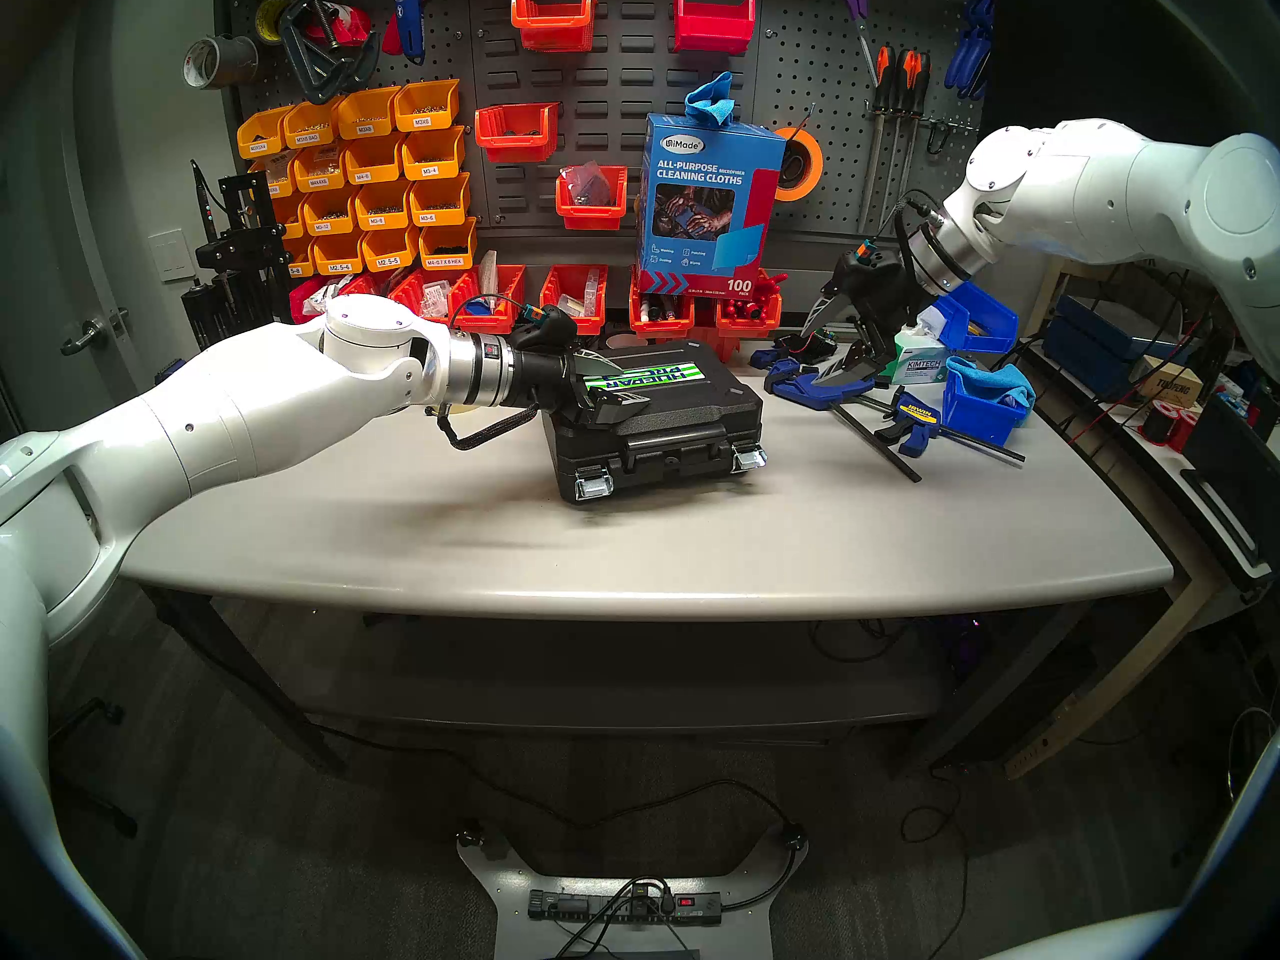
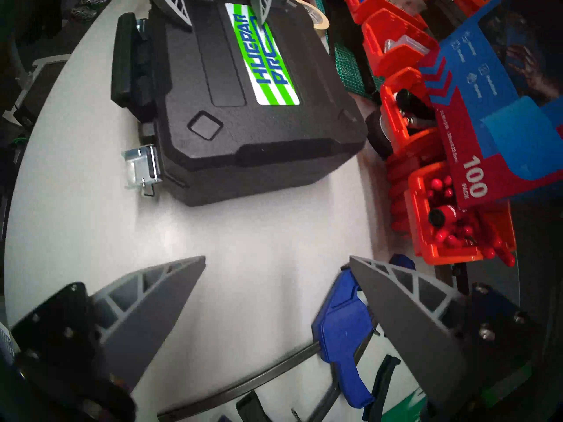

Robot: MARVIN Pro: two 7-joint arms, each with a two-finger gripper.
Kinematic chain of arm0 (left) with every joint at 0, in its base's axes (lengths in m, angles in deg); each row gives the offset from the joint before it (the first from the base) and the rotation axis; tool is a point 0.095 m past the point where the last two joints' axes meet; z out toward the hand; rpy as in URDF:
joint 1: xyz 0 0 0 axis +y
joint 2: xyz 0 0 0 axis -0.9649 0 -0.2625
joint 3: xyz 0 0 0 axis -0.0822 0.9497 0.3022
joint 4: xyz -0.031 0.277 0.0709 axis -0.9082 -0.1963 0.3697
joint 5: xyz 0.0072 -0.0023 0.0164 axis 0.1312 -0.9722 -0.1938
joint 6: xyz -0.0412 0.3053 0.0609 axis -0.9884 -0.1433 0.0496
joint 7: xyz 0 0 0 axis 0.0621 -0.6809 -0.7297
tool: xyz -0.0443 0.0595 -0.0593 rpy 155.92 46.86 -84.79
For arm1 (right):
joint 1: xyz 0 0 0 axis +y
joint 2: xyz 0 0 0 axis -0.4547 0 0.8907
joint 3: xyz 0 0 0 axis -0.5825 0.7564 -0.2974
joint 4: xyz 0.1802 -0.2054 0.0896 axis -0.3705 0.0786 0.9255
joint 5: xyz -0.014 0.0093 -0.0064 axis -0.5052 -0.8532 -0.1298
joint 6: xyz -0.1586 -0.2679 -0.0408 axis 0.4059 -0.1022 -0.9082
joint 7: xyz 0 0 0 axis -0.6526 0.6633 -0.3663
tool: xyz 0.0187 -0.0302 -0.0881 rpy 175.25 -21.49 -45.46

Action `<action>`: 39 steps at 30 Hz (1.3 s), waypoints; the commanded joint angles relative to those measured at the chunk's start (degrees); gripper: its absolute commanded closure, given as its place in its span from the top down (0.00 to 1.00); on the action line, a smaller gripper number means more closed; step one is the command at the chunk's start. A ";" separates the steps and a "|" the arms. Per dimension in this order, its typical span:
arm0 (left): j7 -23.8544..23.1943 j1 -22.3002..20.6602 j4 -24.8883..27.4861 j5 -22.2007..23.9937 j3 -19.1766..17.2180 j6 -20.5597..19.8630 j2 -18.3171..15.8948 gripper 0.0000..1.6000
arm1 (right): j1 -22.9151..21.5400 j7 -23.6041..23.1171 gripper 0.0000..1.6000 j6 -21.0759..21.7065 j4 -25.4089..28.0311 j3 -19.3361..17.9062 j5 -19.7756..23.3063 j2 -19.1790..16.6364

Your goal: Open the tool box

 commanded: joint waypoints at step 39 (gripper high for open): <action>-8.08 -1.90 3.89 -4.55 0.26 8.64 -10.71 1.00 | 3.46 -5.40 1.00 -0.45 -7.98 -2.47 3.03 -0.39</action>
